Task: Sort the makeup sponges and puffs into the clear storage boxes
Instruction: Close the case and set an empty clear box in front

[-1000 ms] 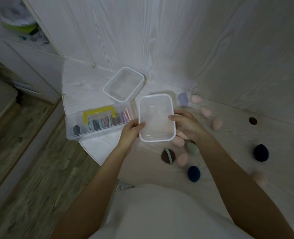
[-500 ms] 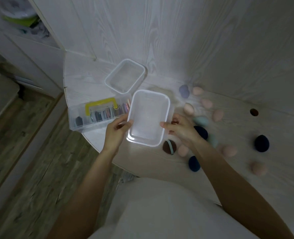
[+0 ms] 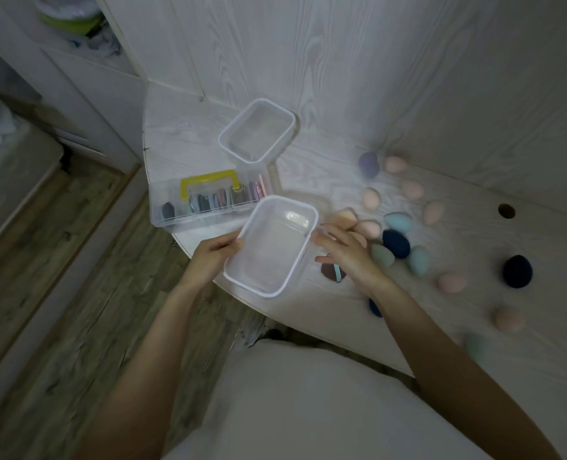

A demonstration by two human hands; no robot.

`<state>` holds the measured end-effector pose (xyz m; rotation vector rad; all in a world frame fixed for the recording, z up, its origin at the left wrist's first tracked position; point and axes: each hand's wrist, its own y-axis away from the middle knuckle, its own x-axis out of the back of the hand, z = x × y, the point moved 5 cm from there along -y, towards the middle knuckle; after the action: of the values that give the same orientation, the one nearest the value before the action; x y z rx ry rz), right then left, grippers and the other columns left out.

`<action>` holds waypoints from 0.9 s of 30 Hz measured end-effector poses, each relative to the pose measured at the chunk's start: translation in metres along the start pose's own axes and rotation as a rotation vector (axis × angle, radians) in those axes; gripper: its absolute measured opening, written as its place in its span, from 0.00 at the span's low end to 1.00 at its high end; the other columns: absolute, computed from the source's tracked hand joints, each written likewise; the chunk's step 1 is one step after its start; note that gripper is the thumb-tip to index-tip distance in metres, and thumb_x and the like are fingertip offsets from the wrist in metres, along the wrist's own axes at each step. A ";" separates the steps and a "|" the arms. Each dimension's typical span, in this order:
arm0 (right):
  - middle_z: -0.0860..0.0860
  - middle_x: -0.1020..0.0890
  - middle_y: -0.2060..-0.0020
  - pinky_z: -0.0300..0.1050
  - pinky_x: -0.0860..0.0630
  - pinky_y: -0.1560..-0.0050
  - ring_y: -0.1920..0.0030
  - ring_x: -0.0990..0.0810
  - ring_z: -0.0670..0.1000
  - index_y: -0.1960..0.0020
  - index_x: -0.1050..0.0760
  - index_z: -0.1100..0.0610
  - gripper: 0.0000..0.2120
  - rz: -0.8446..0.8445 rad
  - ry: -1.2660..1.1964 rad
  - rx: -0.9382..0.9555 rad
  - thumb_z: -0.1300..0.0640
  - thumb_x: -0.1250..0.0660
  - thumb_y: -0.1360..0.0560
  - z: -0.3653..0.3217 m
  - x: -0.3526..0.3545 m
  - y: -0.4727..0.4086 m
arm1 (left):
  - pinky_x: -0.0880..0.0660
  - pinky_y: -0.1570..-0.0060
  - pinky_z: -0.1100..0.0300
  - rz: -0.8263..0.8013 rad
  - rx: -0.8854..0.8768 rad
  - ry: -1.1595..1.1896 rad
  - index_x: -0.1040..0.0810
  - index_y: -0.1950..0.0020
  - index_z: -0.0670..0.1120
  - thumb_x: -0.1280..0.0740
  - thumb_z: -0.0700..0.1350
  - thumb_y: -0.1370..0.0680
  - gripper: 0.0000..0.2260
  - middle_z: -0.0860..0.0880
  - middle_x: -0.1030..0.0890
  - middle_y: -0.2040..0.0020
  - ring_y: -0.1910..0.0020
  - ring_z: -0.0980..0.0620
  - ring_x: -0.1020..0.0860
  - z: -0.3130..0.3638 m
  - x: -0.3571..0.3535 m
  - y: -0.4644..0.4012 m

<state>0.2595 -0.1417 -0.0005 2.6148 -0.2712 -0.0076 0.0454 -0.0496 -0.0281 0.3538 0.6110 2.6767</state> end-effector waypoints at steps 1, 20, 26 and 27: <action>0.50 0.25 0.43 0.36 0.30 0.39 0.35 0.29 0.51 0.47 0.23 0.59 0.09 0.009 0.076 0.026 0.55 0.37 0.22 0.002 -0.001 0.000 | 0.26 0.54 0.70 -0.009 0.017 -0.023 0.25 0.37 0.44 0.36 0.38 0.22 0.14 0.53 0.19 0.51 0.54 0.60 0.21 -0.003 -0.003 -0.002; 0.52 0.34 0.34 0.42 0.36 0.40 0.39 0.32 0.56 0.40 0.25 0.49 0.12 0.046 0.936 0.574 0.56 0.39 0.22 -0.048 -0.029 -0.082 | 0.30 0.41 0.57 0.112 0.059 0.231 0.45 0.25 0.51 0.28 0.49 0.28 0.37 0.54 0.33 0.32 0.35 0.52 0.31 -0.036 -0.004 0.007; 0.54 0.35 0.34 0.39 0.36 0.43 0.39 0.31 0.56 0.38 0.28 0.52 0.15 0.096 0.851 0.516 0.61 0.37 0.24 -0.050 -0.023 -0.091 | 0.25 0.44 0.53 0.135 0.129 -0.208 0.29 0.32 0.44 0.29 0.41 0.28 0.24 0.47 0.24 0.36 0.40 0.47 0.24 -0.047 -0.002 -0.003; 0.54 0.35 0.34 0.38 0.36 0.43 0.39 0.31 0.56 0.37 0.28 0.53 0.16 0.105 0.830 0.490 0.62 0.37 0.24 -0.050 -0.020 -0.094 | 0.26 0.42 0.53 0.174 0.078 -0.272 0.29 0.33 0.44 0.31 0.37 0.28 0.23 0.47 0.23 0.37 0.40 0.47 0.25 -0.044 0.000 -0.002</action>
<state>0.2603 -0.0333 -0.0035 2.7833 -0.1113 1.2817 0.0316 -0.0637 -0.0677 0.8117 0.6249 2.7027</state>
